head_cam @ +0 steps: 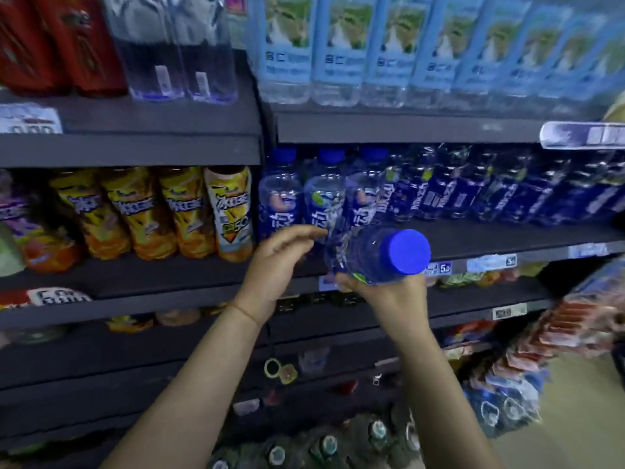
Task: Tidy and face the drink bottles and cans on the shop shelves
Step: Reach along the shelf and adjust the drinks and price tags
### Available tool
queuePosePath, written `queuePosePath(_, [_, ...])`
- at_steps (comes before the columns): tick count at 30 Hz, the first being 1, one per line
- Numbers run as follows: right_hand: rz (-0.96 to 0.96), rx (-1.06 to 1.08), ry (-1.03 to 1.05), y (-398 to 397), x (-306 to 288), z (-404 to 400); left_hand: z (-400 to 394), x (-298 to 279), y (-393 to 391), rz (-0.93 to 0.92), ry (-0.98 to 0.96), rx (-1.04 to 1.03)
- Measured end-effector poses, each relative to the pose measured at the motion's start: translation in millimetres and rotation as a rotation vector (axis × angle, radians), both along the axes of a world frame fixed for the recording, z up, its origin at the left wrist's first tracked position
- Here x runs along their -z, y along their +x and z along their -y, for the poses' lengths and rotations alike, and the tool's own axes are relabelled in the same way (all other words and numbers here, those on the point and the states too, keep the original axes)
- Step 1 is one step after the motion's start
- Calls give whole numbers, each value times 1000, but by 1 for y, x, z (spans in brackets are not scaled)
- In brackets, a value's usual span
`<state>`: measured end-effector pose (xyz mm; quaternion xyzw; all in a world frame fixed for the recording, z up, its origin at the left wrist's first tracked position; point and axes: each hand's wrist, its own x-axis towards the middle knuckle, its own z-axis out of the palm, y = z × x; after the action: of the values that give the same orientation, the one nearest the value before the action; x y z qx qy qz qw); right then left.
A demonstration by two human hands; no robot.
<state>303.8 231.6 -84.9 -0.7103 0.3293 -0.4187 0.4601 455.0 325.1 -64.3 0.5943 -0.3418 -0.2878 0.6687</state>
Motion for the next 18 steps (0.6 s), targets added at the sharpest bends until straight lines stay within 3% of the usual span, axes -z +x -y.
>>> queuePosePath(9, [-74,-84,-1,-17,-1,150,103,13,-65,48,91,-275])
queuePosePath(14, [-239,-220,7,0,4,188,117,17,-79,24,141,-393])
queuePosePath(18, [-201,-260,75,5,3,200,125,19,-80,17,131,-456])
